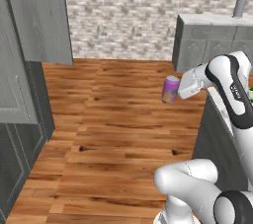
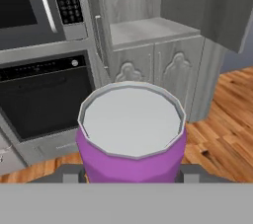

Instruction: Pick the water bottle, can, milk from the counter and place them in the open cabinet.

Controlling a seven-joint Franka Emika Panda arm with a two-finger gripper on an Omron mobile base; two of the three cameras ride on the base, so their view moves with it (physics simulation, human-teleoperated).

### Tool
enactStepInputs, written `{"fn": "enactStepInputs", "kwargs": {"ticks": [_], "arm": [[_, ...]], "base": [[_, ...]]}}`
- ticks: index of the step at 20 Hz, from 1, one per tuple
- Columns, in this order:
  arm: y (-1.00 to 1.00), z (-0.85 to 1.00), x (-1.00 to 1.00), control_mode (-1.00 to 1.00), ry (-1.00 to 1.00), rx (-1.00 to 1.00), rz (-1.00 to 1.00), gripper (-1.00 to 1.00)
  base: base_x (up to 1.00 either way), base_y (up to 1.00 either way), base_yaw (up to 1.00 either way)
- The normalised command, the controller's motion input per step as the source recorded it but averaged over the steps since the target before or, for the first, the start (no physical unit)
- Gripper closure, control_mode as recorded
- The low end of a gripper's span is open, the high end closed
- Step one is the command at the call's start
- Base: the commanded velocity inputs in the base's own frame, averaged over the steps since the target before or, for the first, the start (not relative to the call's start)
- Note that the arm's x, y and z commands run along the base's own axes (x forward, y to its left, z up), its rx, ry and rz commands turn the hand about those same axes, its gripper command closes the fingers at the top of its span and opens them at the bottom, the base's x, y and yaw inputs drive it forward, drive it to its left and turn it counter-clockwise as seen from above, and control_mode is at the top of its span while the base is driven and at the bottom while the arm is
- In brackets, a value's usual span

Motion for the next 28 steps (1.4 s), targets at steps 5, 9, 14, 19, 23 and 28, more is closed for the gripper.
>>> {"fn": "enactStepInputs", "kwargs": {"ticks": [5, 9, 14, 19, 23, 28], "arm": [[0.00, 0.00, 0.00, 1.00, 0.00, 0.00, 0.00, 1.00], [0.00, 0.00, 0.00, 1.00, 0.00, 0.00, 0.00, 1.00], [0.00, 0.00, 0.00, 1.00, 0.00, 0.00, 0.00, 1.00], [0.00, 0.00, 0.00, 1.00, 0.00, 0.00, 0.00, 1.00], [0.00, 0.00, 0.00, 1.00, 0.00, 0.00, 0.00, 1.00], [0.00, 0.00, 0.00, 1.00, 0.00, 0.00, 0.00, 1.00]], "base": [[0.12, -0.14, 0.37], [0.43, 0.00, 0.25], [0.91, 0.12, 0.21], [1.00, 0.02, 0.35], [0.40, 0.15, 0.42], [0.07, 0.01, 0.51]]}}
